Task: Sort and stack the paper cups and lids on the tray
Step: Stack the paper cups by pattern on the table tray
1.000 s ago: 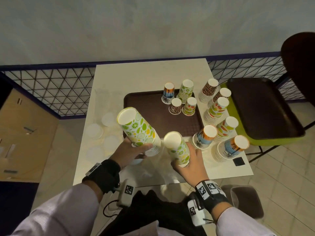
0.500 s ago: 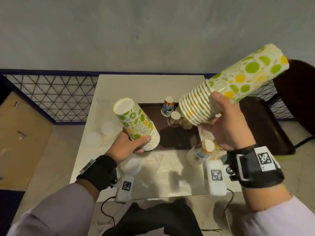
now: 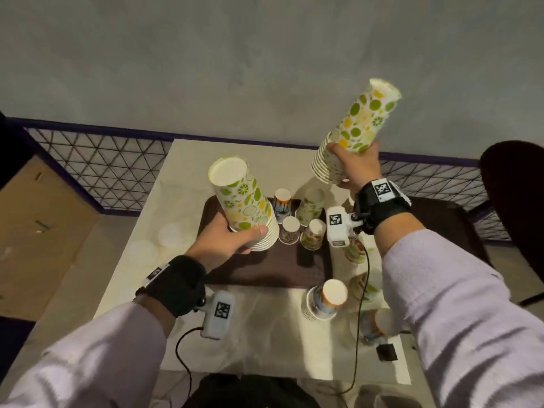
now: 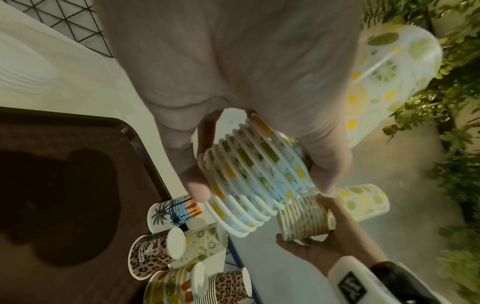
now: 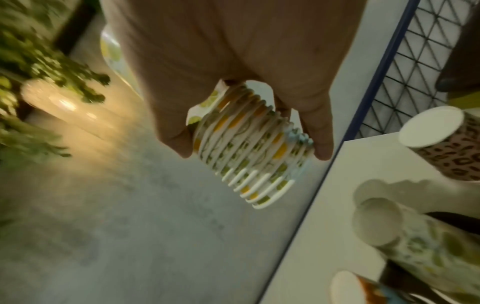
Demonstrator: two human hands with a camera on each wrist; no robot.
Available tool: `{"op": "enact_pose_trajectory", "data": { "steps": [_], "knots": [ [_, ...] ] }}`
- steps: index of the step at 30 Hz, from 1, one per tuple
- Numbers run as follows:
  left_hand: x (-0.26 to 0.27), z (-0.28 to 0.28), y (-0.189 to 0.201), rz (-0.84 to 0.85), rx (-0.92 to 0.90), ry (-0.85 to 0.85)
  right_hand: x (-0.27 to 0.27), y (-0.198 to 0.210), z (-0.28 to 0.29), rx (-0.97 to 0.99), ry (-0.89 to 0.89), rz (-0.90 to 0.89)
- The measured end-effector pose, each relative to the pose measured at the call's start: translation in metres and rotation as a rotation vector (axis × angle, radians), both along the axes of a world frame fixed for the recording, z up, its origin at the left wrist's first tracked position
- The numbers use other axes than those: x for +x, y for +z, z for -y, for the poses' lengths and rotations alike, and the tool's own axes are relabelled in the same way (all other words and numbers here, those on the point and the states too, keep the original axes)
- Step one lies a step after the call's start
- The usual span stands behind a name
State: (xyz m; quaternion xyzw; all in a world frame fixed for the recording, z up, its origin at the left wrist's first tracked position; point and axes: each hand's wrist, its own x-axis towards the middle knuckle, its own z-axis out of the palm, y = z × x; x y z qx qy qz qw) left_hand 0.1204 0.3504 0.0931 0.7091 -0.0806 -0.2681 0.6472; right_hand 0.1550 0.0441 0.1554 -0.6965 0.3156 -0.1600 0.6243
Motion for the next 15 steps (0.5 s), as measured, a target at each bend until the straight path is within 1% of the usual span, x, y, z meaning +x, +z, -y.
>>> {"op": "enact_pose_trajectory", "data": {
  "steps": [4,8,11,15],
  "knots": [
    [0.010,0.019,0.002,0.019,0.038,0.009,0.025,-0.046,0.016,-0.157,0.059,-0.066],
    [0.022,0.034,-0.002,-0.014,0.050,0.049,0.038,-0.082,0.027,-0.226,0.109,-0.121],
    [0.031,0.042,-0.007,-0.048,0.061,0.113,0.047,-0.099,0.032,-0.246,0.146,-0.155],
    [0.042,0.046,-0.014,-0.043,0.097,0.124,0.056,-0.116,0.037,-0.230,0.220,-0.204]
  ]
}}
